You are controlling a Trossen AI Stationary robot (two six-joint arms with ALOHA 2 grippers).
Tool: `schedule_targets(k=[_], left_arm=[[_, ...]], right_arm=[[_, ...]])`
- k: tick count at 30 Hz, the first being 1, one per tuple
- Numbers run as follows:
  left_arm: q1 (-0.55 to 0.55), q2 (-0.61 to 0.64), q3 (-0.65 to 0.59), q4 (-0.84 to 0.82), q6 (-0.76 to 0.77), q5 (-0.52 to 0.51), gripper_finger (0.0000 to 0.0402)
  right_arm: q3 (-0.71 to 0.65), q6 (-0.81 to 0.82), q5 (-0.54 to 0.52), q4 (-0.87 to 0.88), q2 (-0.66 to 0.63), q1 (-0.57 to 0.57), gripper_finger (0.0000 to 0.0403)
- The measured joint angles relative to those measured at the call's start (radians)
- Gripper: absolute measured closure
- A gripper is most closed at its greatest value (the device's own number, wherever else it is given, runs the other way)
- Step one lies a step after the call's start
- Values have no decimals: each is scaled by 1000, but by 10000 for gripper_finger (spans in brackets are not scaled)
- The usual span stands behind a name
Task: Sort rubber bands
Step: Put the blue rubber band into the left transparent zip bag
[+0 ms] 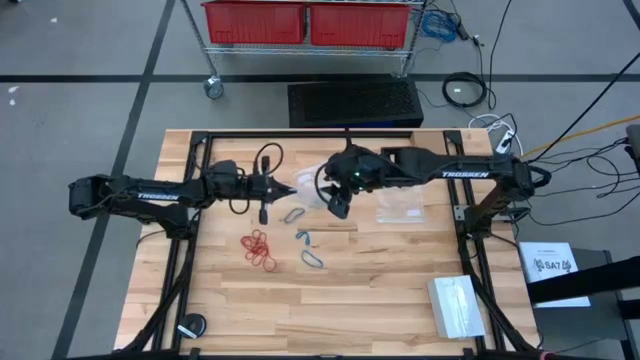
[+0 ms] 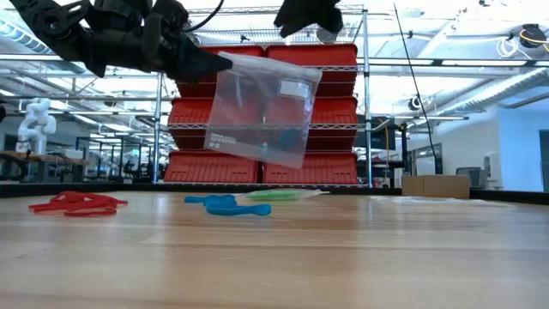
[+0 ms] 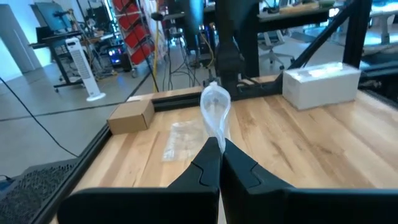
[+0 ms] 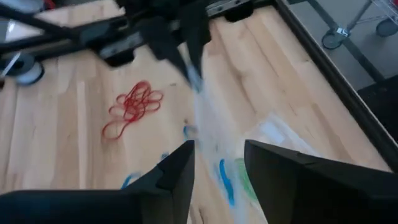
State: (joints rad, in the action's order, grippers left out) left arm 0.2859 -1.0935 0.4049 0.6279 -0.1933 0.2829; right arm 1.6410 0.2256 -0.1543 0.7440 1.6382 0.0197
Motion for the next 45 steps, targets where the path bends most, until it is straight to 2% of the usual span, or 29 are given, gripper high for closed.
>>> schedule_targets(k=[4, 8, 12, 17, 21, 26, 30, 34, 37, 40, 43, 45], left_arm=[[1, 0, 0, 27, 25, 0, 402], [1, 0, -22, 95, 36, 0, 402], [21, 0, -76, 227, 73, 24, 402], [49, 0, -89, 233, 85, 37, 402], [54, 0, -89, 212, 84, 26, 402], [56, 0, -89, 195, 82, -1, 402], [56, 0, -89, 189, 80, -2, 402], [56, 0, -89, 190, 75, -4, 402], [58, 0, -89, 185, 75, -4, 402], [63, 0, -89, 185, 75, -4, 402], [64, 0, -89, 181, 75, -4, 402], [63, 0, -89, 178, 75, -4, 402]], right_arm=[[-19, 6, 20, 57, 1, -57, 269], [-116, 75, 34, -3, 2, -111, 268], [-247, 160, 52, -162, 10, -152, 268], [-375, 254, 48, -394, 94, -171, 268], [-374, 257, 33, -468, 218, -166, 258], [-329, 280, -23, -542, 352, -142, 212], [-299, 287, -39, -569, 426, -118, 179], [-268, 286, -51, -580, 480, -110, 171], [-258, 274, -62, -578, 505, -107, 183], [-256, 269, -67, -588, 517, -106, 212], [-256, 260, -74, -585, 518, -106, 263], [-256, 247, -72, -583, 518, -105, 311]])
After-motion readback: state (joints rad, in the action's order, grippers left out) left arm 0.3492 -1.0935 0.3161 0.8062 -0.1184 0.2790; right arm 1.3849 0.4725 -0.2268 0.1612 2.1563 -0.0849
